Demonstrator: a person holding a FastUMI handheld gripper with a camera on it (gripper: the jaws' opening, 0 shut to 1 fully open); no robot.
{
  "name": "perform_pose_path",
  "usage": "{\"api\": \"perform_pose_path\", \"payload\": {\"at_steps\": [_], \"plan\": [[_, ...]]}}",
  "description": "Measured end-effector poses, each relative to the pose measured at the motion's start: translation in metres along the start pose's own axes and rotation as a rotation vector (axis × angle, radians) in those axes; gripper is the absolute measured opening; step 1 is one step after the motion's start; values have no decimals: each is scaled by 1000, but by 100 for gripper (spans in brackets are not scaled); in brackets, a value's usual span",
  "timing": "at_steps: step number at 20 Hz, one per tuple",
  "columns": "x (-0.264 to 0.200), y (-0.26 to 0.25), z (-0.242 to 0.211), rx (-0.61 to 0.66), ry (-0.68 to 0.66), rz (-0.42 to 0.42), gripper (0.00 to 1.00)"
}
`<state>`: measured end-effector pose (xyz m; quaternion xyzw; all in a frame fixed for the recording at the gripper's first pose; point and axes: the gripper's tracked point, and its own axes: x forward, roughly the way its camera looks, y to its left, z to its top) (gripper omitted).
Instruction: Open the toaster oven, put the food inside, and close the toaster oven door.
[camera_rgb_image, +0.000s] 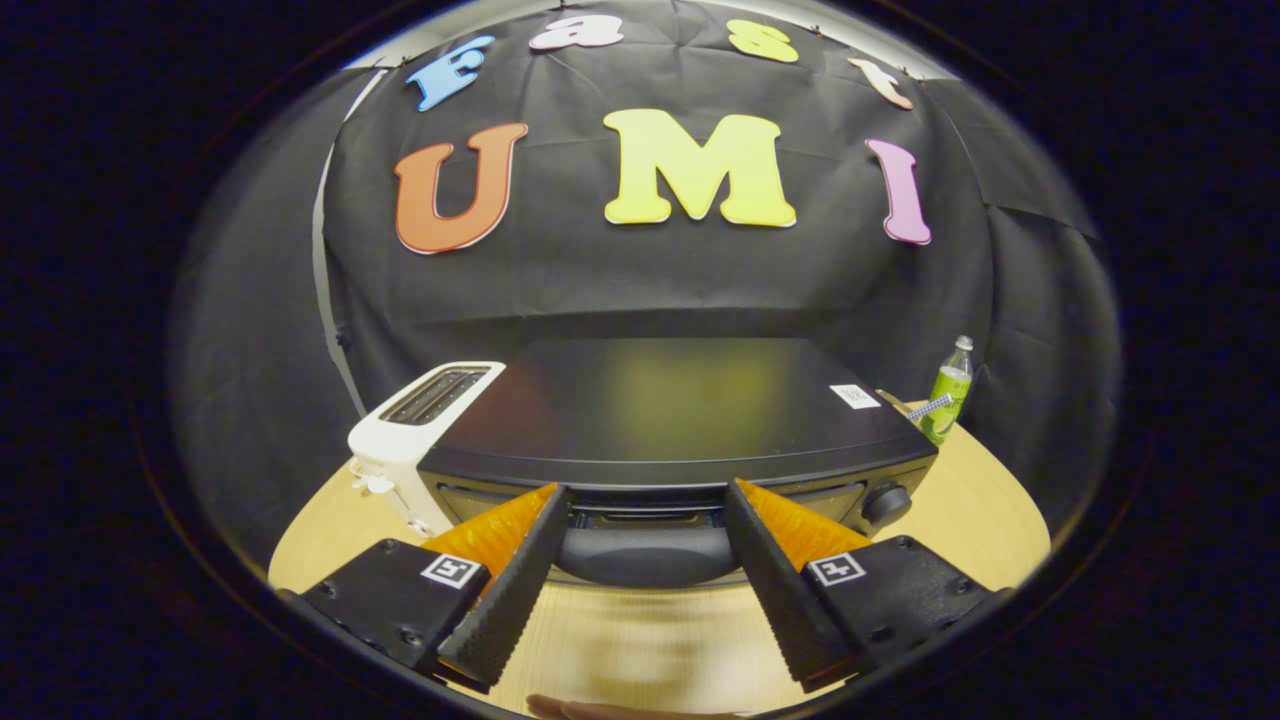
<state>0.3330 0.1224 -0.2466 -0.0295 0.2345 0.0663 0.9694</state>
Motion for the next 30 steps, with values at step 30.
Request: {"api": "perform_pose_path", "payload": {"at_steps": [30], "plan": [[-66,-13,-164,71,274,-4,96]]}}
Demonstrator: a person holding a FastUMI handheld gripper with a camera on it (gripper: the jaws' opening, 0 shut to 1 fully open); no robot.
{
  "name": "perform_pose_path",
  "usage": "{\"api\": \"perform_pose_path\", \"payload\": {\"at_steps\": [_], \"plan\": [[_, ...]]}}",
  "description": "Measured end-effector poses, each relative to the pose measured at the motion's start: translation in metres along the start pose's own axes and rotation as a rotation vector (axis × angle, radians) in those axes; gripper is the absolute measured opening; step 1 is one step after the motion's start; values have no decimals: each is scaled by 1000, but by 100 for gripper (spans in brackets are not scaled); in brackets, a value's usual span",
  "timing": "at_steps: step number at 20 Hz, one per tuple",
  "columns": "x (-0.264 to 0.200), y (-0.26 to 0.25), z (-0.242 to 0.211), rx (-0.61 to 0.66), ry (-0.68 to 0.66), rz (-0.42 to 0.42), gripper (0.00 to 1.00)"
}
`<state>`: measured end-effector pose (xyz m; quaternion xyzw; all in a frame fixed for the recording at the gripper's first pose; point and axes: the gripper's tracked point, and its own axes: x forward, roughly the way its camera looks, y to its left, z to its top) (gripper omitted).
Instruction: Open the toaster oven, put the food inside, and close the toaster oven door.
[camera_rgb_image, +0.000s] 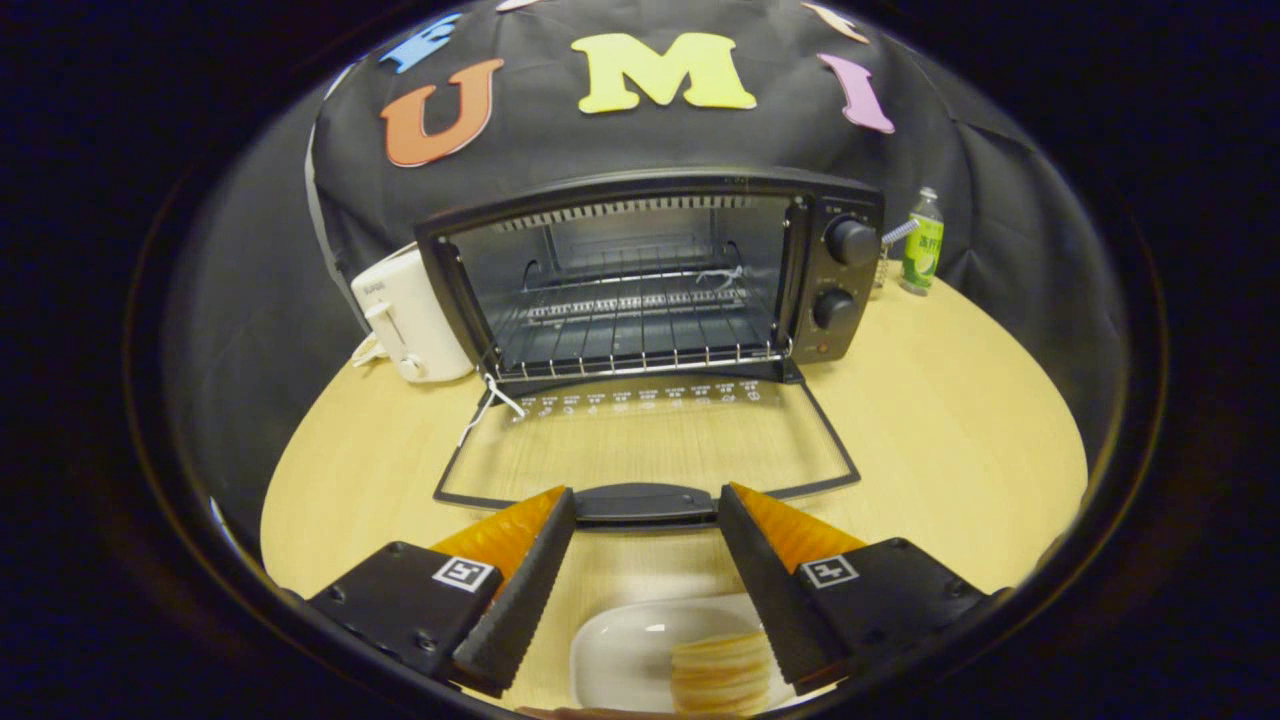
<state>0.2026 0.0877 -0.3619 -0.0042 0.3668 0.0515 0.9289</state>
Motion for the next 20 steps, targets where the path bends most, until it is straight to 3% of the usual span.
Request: {"api": "perform_pose_path", "payload": {"at_steps": [7,14,20], "plan": [[-53,-18,-11,18,-82,31,96],[-91,-23,-79,-67,-52,52,96],[-91,-37,-114,-113,-38,21,96]]}}
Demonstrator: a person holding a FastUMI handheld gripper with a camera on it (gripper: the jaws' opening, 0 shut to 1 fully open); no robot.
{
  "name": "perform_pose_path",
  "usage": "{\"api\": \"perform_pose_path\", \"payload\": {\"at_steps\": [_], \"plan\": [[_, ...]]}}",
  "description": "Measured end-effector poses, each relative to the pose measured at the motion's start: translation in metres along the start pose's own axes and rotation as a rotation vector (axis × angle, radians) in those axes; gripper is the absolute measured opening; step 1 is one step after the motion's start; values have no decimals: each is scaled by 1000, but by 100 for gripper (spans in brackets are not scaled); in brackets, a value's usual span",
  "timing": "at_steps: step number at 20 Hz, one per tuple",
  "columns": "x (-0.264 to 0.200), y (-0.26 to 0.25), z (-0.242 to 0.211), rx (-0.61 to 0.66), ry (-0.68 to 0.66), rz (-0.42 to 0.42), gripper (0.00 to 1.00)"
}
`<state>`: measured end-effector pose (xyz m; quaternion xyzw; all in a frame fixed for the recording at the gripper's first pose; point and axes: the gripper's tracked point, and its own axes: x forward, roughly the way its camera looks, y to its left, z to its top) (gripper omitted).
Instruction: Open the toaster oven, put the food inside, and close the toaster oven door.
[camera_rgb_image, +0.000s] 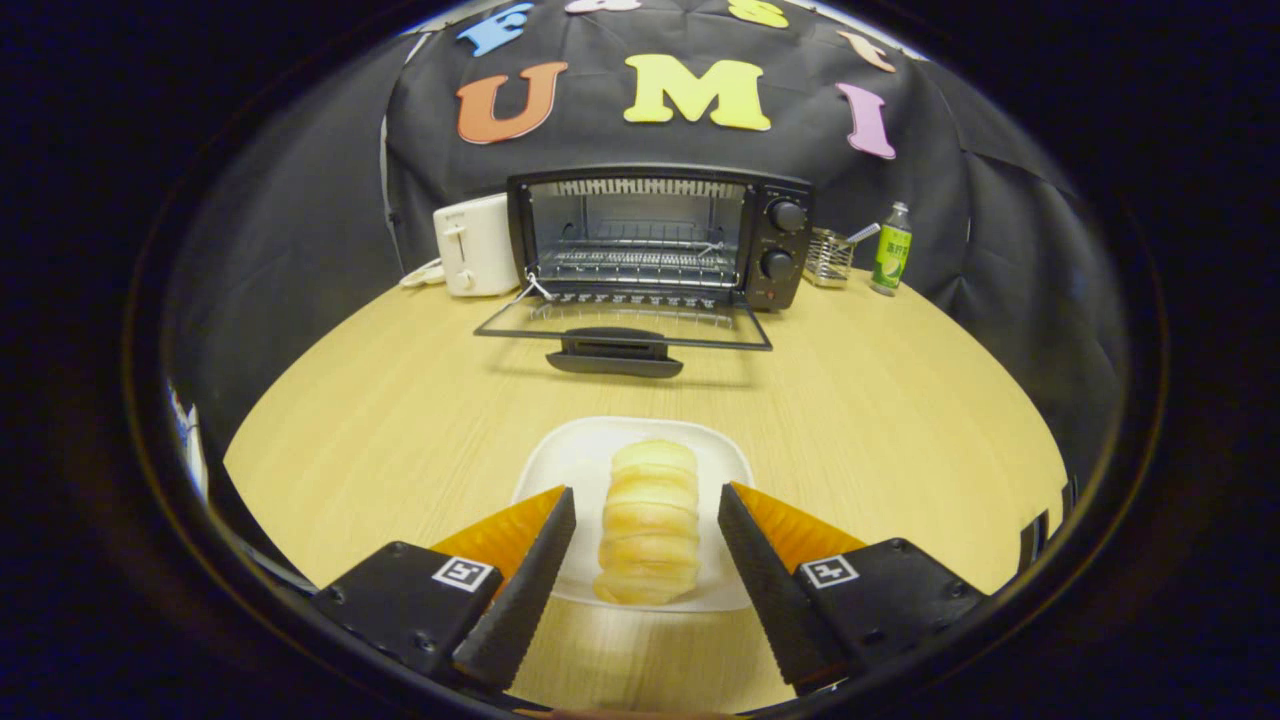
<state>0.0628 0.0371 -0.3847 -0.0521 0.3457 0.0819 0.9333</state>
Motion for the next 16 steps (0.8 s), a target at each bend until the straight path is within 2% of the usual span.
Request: {"api": "perform_pose_path", "payload": {"at_steps": [3,9,12,16], "plan": [[5,8,-11,21,28,43,96],[11,3,-14,43,43,20,96],[13,1,-14,38,41,10,89],[14,-2,-13,38,22,10,85]]}}
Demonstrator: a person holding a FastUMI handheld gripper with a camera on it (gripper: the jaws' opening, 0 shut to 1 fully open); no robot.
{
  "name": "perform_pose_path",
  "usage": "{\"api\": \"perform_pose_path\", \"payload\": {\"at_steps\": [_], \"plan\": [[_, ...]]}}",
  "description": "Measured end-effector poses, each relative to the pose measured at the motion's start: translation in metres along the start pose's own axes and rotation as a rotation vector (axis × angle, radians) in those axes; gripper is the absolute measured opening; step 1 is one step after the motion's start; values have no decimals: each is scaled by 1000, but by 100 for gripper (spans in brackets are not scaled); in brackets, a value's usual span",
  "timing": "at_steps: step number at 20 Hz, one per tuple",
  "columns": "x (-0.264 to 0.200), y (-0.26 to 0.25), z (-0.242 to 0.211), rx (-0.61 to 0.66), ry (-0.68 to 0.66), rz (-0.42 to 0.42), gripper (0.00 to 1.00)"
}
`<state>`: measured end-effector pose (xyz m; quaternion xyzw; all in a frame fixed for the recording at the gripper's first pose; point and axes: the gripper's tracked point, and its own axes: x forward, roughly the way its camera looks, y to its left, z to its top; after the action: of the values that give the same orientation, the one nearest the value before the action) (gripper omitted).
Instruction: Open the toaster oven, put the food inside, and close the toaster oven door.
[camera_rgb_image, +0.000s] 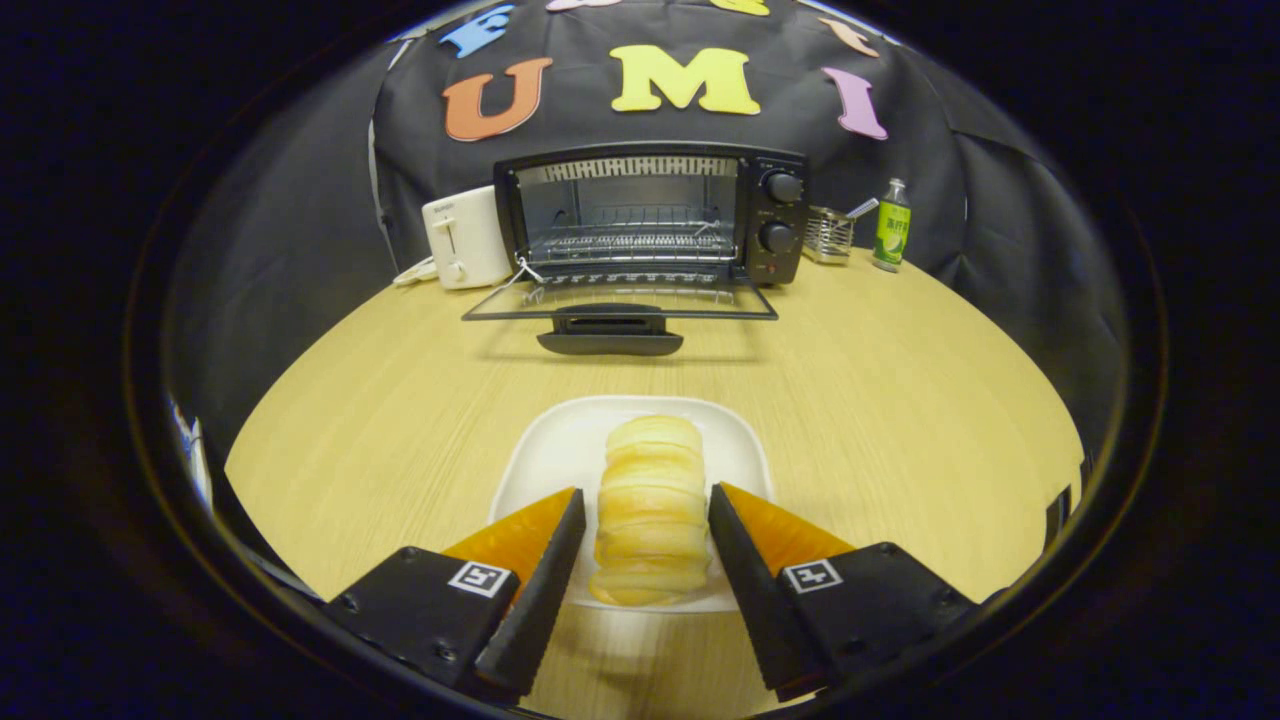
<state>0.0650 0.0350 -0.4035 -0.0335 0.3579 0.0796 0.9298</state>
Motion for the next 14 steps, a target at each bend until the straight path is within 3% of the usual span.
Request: {"api": "perform_pose_path", "payload": {"at_steps": [8,14], "plan": [[2,1,2,17,-11,25,70],[-7,4,17,36,-47,57,68]]}}
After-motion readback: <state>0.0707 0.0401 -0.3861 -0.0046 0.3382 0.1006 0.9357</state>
